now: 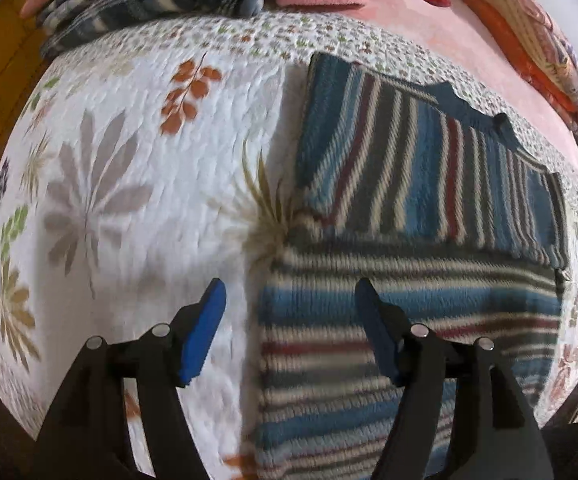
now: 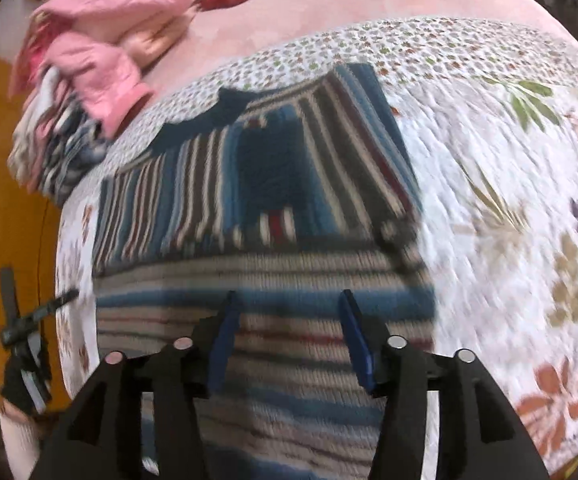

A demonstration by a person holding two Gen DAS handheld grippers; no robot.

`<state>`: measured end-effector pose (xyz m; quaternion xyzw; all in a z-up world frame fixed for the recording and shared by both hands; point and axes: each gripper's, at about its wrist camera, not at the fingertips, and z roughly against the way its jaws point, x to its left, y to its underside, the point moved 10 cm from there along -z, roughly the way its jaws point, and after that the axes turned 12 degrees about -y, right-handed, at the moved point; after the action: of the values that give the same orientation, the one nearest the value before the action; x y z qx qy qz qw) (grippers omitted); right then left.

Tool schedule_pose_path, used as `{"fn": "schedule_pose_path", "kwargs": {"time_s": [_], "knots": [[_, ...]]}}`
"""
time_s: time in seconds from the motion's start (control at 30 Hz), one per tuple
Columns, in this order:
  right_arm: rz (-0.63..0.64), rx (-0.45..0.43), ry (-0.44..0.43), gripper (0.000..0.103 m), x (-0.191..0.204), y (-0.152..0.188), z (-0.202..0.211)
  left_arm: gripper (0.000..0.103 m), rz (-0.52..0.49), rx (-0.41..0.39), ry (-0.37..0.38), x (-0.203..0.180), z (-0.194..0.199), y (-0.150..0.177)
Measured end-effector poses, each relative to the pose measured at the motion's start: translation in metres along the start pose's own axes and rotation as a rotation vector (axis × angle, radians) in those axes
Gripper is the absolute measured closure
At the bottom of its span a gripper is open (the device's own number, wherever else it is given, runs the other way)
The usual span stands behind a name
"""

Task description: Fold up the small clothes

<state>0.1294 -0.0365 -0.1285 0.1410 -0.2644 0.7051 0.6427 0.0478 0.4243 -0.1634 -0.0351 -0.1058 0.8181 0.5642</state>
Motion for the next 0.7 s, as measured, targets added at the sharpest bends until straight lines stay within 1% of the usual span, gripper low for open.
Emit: {"fn": "schedule_pose_path", "kwargs": {"time_s": [0.03,0.07,0.1,0.13,0.23,0.33,0.37,0.43,0.53,0.6,0.67,0.7], "knots": [[0.011,0.006,0.001,0.041,-0.001,0.014,0.008,0.035,0.008,0.011,0.008,0.0,0.004,0.01],[0.016,0.007,0.002,0.04,-0.004,0.028,0.016,0.035,0.018,0.022,0.011,0.001,0.007,0.021],[0.018,0.007,-0.003,0.04,-0.006,0.037,0.02,0.035,0.031,0.034,0.013,0.001,0.011,0.035],[0.011,0.008,-0.016,0.04,-0.011,0.053,0.024,0.035,0.043,0.046,0.016,0.002,0.015,0.049],[-0.033,0.021,-0.029,0.04,-0.025,0.089,0.027,0.034,0.056,0.069,0.022,0.002,0.021,0.095],[-0.024,0.044,0.008,0.04,-0.037,0.122,0.024,0.033,0.065,0.091,0.011,0.007,0.021,0.138],[-0.025,0.053,0.018,0.04,-0.041,0.133,0.024,0.033,0.066,0.099,0.006,0.009,0.02,0.148],[-0.049,0.07,0.014,0.04,-0.05,0.155,0.025,0.033,0.067,0.125,-0.015,0.013,0.015,0.172],[-0.116,0.099,0.01,0.04,-0.063,0.18,0.024,0.033,0.045,0.164,-0.042,0.017,0.007,0.196],[-0.14,0.112,0.004,0.04,-0.067,0.191,0.022,0.03,0.037,0.174,-0.059,0.02,0.002,0.204],[-0.15,0.139,-0.004,0.04,-0.066,0.203,0.016,0.029,0.024,0.188,-0.083,0.023,-0.004,0.208],[-0.162,0.152,-0.01,0.04,-0.065,0.207,0.012,0.029,0.027,0.202,-0.081,0.025,-0.007,0.211]]}}
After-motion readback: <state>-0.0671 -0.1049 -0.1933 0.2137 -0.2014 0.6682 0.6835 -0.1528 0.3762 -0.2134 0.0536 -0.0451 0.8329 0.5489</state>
